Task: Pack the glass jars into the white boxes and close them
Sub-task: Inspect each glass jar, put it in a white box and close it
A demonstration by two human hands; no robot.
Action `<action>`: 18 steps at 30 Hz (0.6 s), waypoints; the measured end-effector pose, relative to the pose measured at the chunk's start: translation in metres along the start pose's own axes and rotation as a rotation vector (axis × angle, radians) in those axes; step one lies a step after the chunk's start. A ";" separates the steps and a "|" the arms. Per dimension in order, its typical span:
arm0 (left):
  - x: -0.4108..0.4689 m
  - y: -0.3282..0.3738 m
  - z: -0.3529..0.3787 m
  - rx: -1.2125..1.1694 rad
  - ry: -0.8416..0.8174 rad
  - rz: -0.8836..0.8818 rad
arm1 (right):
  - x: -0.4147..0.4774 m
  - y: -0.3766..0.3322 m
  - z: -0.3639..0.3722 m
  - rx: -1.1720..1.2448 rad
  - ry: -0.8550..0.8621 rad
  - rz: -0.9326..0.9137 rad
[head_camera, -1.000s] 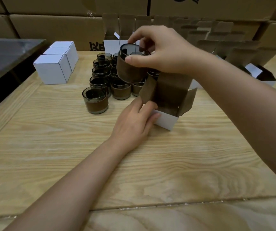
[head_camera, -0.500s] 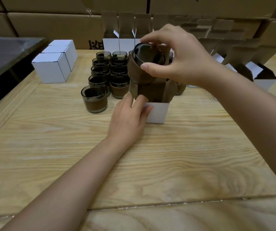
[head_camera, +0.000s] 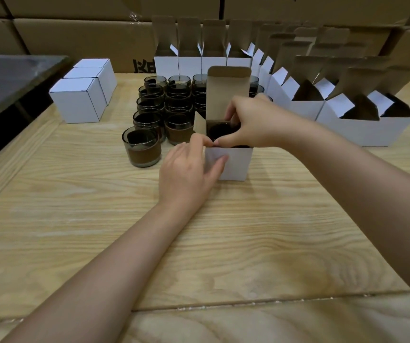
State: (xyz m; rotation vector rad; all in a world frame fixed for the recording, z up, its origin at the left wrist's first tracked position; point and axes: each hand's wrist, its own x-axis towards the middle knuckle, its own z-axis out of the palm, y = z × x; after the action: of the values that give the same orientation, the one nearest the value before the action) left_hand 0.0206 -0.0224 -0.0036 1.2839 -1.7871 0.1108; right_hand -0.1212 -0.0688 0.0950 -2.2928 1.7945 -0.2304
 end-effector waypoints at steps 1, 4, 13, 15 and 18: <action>0.000 0.000 0.000 0.004 -0.003 0.001 | 0.001 -0.002 0.000 -0.013 -0.021 0.005; 0.000 0.000 -0.001 0.010 -0.001 0.013 | 0.002 -0.007 -0.004 -0.008 -0.092 0.028; -0.001 0.000 0.000 0.001 -0.009 0.018 | -0.002 -0.007 -0.004 0.125 0.041 0.030; -0.001 -0.001 0.000 -0.033 -0.009 0.005 | -0.008 -0.001 0.002 0.308 0.358 0.007; -0.003 -0.003 0.001 -0.114 -0.037 -0.046 | -0.015 0.011 0.016 0.712 0.744 0.052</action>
State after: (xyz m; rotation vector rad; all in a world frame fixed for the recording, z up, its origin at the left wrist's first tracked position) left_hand 0.0223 -0.0224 -0.0073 1.2510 -1.7681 -0.0403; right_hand -0.1311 -0.0557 0.0767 -1.7225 1.6220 -1.5857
